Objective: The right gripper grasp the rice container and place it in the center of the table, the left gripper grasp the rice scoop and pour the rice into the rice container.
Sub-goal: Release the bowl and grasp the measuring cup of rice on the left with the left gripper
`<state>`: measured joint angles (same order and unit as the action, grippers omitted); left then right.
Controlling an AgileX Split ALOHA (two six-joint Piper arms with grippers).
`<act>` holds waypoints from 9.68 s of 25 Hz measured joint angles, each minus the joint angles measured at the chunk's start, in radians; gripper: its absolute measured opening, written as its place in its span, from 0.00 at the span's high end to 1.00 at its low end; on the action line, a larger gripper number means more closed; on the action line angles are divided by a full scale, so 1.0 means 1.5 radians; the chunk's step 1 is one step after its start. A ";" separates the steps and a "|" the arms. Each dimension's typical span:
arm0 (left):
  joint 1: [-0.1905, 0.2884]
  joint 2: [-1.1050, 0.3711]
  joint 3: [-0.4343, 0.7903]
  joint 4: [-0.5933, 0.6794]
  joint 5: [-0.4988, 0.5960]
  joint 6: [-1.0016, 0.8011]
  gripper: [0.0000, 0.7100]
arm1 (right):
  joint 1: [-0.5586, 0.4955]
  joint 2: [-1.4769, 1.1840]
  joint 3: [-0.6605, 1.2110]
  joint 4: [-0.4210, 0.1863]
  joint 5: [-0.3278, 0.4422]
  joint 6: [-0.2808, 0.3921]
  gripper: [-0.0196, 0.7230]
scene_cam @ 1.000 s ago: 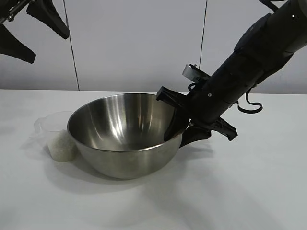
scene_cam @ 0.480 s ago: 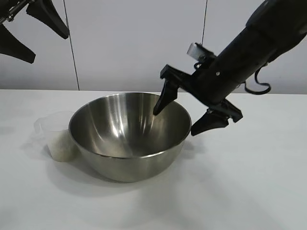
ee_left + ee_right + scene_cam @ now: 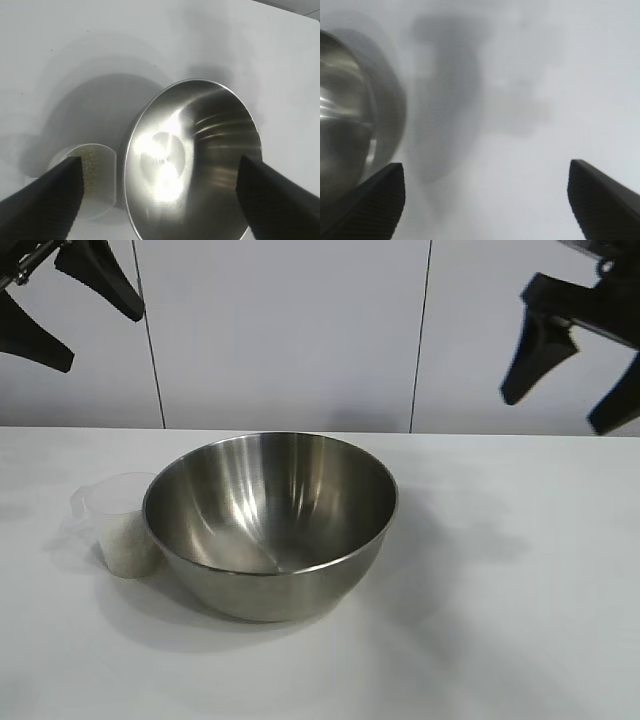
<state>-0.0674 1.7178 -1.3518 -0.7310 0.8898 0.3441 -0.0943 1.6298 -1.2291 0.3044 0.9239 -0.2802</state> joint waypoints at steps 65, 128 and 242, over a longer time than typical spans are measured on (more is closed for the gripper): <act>0.000 0.000 0.000 0.000 0.000 0.000 0.15 | -0.042 -1.079 0.505 -0.156 0.105 0.159 0.27; -0.140 0.024 0.745 0.374 -1.350 -0.071 0.36 | -0.042 -1.098 0.505 -0.137 0.103 0.159 0.27; -0.099 0.283 0.542 0.496 -1.363 -0.086 0.36 | -0.042 -1.098 0.505 -0.128 0.102 0.160 0.28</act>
<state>-0.2152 2.1415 -0.5383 0.0132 -1.1548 0.2152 -0.1577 -0.0177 -0.4719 0.1123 1.0775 -0.0401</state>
